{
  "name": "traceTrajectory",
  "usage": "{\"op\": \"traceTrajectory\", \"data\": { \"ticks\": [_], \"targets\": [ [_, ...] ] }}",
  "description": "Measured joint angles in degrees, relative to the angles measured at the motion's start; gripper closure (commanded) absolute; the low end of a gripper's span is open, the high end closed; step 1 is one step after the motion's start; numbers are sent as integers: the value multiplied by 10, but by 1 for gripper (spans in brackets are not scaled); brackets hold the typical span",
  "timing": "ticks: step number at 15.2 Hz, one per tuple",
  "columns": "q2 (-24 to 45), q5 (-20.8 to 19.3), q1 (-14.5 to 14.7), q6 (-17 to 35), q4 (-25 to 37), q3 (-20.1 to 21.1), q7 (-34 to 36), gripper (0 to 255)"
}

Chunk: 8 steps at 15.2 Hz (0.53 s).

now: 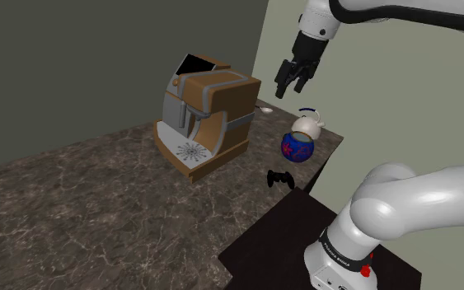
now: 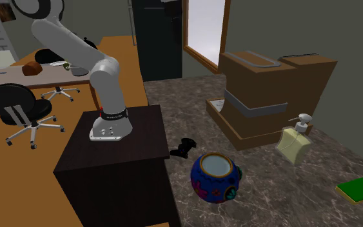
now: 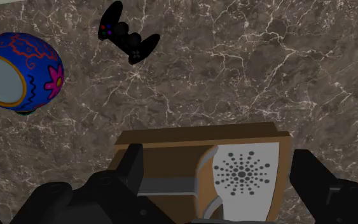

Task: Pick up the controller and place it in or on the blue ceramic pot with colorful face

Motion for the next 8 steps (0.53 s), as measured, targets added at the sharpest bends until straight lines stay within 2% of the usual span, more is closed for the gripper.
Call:
{"op": "traceTrajectory", "data": {
  "ticks": [2,8],
  "targets": [
    [-3,-3,1,7,-10,-3,-7,0],
    [-40,-37,6,87,-126,-40,-78,0]
  ]
}}
